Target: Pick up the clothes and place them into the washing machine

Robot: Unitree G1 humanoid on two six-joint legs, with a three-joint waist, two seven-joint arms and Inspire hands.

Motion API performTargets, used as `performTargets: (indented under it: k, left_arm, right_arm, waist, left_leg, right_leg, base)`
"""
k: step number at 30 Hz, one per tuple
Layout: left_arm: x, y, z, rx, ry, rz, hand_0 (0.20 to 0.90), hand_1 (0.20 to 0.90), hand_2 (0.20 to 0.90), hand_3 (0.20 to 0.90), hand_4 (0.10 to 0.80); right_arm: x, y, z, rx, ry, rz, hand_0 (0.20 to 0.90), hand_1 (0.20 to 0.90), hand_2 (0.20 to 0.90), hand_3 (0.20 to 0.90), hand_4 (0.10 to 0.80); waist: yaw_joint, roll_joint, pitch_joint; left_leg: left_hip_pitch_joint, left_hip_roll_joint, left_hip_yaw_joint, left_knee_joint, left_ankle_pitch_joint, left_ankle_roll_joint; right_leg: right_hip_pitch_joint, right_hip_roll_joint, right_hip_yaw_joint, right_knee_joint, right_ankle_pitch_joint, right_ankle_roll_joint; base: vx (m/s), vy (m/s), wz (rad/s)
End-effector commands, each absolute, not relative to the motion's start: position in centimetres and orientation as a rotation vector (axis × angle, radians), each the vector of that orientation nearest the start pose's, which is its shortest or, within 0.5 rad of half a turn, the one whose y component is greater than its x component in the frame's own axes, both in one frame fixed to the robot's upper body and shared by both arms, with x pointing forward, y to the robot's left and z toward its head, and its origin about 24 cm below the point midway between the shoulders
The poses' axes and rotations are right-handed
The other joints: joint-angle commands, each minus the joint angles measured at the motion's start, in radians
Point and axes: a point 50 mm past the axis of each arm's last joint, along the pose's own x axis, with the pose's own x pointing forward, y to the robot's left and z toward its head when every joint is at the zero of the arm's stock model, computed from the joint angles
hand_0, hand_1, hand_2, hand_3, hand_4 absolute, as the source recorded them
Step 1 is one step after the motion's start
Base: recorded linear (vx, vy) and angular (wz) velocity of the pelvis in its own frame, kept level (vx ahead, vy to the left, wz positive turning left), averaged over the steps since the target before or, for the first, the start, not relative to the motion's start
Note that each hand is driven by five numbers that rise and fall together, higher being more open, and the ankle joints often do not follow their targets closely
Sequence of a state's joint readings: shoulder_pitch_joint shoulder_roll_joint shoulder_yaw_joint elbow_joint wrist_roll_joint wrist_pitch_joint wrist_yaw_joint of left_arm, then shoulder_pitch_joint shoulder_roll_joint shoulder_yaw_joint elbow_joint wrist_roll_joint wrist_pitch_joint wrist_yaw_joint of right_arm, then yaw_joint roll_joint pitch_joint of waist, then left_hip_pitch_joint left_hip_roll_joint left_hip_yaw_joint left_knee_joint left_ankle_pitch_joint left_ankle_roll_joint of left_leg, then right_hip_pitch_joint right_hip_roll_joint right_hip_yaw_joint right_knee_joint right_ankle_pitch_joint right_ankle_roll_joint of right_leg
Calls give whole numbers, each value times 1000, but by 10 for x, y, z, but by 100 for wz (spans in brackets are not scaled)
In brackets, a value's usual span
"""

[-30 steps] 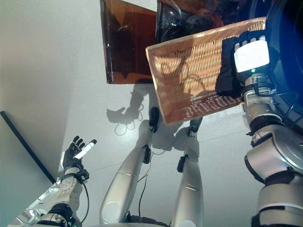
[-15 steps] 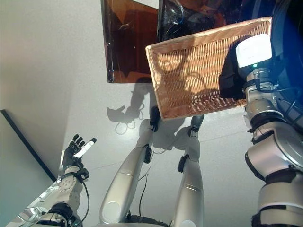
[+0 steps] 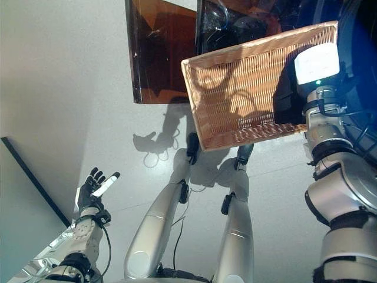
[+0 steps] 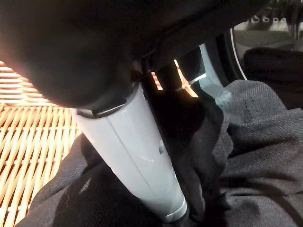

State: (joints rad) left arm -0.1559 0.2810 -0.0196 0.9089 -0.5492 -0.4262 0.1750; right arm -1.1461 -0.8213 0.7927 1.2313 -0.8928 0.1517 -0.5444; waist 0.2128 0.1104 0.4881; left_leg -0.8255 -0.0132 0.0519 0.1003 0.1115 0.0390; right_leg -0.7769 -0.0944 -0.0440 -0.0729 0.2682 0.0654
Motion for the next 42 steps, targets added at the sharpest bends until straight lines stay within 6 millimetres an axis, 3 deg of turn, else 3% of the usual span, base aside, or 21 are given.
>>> performTargets:
  k: [1,2,25,42]
  left_arm:
    - [205,292,-60,-78,280,616,900,900,900,900,800]
    - [205,292,-60,-81,279,616,900,900,900,900,800]
    - [201,293,-65,-72,308,628,900,900,900,900,800]
    - [199,291,-66,-77,307,639,900,900,900,900,800]
  right_arm:
    - [369,-337,254,-2185,-146,-712,296,296,296,296,369]
    - [370,-337,253,-2178,-132,-698,900,900,900,900,800]
    - [369,-340,245,-2153,-114,-680,900,900,900,900,800]
    - [369,-333,232,-1945,-182,-713,900,900,900,900,800]
  waist:
    - [17,91,-18]
    - [18,89,-18]
    - [10,78,-15]
    - [5,72,-22]
  left_leg:
    - [66,-11,-24,-188,99,-116]
    - [65,-11,-26,-188,99,-116]
    - [70,-7,-25,-188,94,-115]
    - [83,-9,-26,-188,89,-115]
  right_leg:
    - [16,48,-5,55,-61,28]
    - [17,48,-5,52,-61,27]
    - [24,52,-7,52,-65,27]
    - [39,55,-6,53,-69,25]
  base:
    - [0,0,0]
    - [0,0,0]
    - [0,0,0]
    - [0,0,0]
